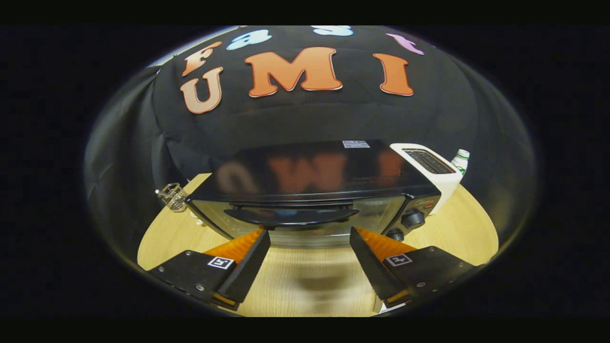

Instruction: Open the toaster oven, put the food inside, and close the toaster oven door.

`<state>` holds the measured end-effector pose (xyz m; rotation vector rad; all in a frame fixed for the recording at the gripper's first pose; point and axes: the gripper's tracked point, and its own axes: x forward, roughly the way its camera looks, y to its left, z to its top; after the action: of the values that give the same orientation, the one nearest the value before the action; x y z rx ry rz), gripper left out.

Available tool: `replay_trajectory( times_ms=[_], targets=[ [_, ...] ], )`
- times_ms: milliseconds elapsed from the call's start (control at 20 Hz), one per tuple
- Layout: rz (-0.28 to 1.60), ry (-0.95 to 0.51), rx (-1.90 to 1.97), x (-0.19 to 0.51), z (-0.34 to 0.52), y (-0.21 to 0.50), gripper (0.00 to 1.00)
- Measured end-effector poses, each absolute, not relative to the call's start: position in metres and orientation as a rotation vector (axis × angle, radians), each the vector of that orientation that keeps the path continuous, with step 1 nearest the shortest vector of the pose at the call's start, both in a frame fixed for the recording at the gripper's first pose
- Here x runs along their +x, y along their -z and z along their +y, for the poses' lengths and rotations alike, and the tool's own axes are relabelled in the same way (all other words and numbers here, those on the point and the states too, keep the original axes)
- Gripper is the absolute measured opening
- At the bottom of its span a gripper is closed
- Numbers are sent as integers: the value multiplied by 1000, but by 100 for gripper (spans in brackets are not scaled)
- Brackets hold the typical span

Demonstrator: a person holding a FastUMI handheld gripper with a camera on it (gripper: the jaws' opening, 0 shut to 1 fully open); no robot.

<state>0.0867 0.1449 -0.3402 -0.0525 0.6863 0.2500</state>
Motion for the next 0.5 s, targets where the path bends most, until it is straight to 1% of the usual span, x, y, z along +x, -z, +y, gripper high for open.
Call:
replay_trajectory(
  times_ms=[250,500],
  targets=[
    [657,-245,-50,78,128,321,99],
    [552,-211,-46,93,91,255,99]
  ],
)
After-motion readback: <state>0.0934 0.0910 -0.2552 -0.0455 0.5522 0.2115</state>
